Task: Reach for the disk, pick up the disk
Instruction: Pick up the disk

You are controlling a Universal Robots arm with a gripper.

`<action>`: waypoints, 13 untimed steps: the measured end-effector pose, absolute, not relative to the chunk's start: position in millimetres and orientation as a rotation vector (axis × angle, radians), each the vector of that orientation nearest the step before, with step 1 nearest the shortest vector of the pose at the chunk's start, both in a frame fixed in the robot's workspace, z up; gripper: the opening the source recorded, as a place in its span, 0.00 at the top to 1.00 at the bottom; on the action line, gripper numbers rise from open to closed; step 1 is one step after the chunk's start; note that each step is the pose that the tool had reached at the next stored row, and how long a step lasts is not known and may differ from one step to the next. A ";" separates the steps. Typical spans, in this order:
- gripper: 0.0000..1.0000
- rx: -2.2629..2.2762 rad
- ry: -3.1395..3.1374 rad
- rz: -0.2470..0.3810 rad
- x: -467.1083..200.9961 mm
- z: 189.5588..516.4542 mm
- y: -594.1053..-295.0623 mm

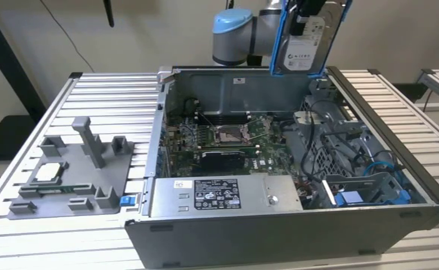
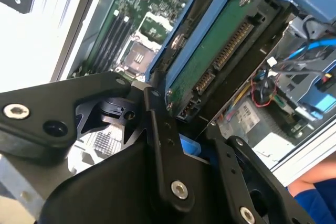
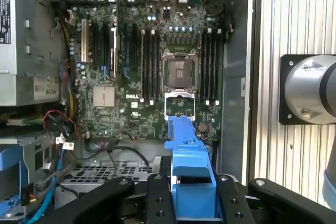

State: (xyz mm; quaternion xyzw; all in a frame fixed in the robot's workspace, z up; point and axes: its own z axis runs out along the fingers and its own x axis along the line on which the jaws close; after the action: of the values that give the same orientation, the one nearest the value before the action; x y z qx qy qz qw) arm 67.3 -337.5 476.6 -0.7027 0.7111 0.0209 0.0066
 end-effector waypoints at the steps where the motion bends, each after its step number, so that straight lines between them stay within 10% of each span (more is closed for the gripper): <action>1: 1.00 -2.199 2.225 0.066 71.6 476.6 -337.9; 13: 1.00 -2.204 2.231 0.080 119.6 477.3 -352.7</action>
State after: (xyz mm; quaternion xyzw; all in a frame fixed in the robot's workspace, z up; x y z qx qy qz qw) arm 119.6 -352.7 477.3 -0.7026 0.7112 0.0255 0.0020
